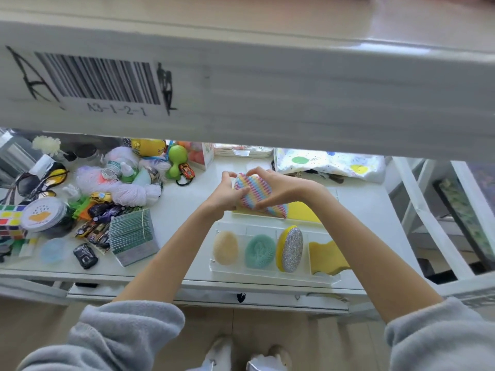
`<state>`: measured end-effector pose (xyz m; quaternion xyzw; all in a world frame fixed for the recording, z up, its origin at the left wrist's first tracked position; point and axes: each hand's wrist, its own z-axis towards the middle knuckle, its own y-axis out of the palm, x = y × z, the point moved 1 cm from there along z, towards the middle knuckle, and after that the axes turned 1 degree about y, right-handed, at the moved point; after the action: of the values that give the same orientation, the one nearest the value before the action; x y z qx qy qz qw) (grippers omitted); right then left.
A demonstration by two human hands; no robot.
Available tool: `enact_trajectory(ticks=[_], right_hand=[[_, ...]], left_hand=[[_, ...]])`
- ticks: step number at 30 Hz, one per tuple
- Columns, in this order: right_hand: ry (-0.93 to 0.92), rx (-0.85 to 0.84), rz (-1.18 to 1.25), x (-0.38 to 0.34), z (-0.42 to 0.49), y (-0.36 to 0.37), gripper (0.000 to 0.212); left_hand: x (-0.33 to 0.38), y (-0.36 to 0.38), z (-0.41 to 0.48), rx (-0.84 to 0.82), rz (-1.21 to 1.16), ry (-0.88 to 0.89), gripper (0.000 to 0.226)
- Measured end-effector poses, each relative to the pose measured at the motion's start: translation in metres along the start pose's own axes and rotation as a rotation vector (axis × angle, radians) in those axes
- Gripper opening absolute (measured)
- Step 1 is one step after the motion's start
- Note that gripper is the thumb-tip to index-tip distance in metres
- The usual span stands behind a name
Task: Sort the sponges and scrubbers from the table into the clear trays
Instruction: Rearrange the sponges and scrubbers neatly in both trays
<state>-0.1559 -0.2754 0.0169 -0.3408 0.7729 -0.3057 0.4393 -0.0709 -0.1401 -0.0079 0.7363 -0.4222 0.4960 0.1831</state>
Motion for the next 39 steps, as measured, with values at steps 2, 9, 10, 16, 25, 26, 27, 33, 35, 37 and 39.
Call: enact_trajectory(ticks=[2,9,10,16,25,26,27,33,35,37,39], right_hand=[[-0.007,0.017,-0.049,0.001,-0.002,0.004,0.099],[-0.09,0.116,0.008,0.011,-0.014,-0.002,0.106],[-0.094,0.121,0.0,0.012,-0.019,-0.005,0.107],[-0.078,0.111,0.001,0.036,-0.043,-0.021,0.104],[0.055,0.212,-0.092,0.096,-0.071,-0.044,0.106],[0.063,0.213,-0.101,0.1,-0.073,-0.044,0.107],[0.07,0.212,-0.113,0.105,-0.075,-0.044,0.107],[0.074,0.197,-0.126,0.116,-0.074,-0.037,0.106],[0.082,0.202,-0.109,0.12,-0.075,-0.035,0.105],[0.079,0.204,-0.096,0.124,-0.077,-0.032,0.106],[0.068,0.203,-0.094,0.128,-0.079,-0.03,0.105]], left_hand=[[0.003,0.002,0.001,-0.024,-0.11,-0.033,0.052],[0.013,0.007,-0.003,-0.144,-0.281,-0.078,0.052],[0.014,0.009,-0.004,-0.169,-0.297,-0.082,0.05],[0.021,0.04,-0.005,-0.215,-0.369,-0.081,0.046],[0.018,0.088,0.009,-0.058,0.131,0.001,0.04],[0.017,0.093,0.011,-0.053,0.269,0.002,0.039],[0.017,0.099,0.013,-0.048,0.389,0.015,0.04],[0.011,0.136,0.012,-0.089,0.736,0.025,0.034],[0.007,0.143,0.013,-0.041,0.749,0.006,0.037],[0.006,0.147,0.015,0.004,0.751,-0.015,0.045],[0.008,0.148,0.017,0.022,0.727,-0.033,0.055]])
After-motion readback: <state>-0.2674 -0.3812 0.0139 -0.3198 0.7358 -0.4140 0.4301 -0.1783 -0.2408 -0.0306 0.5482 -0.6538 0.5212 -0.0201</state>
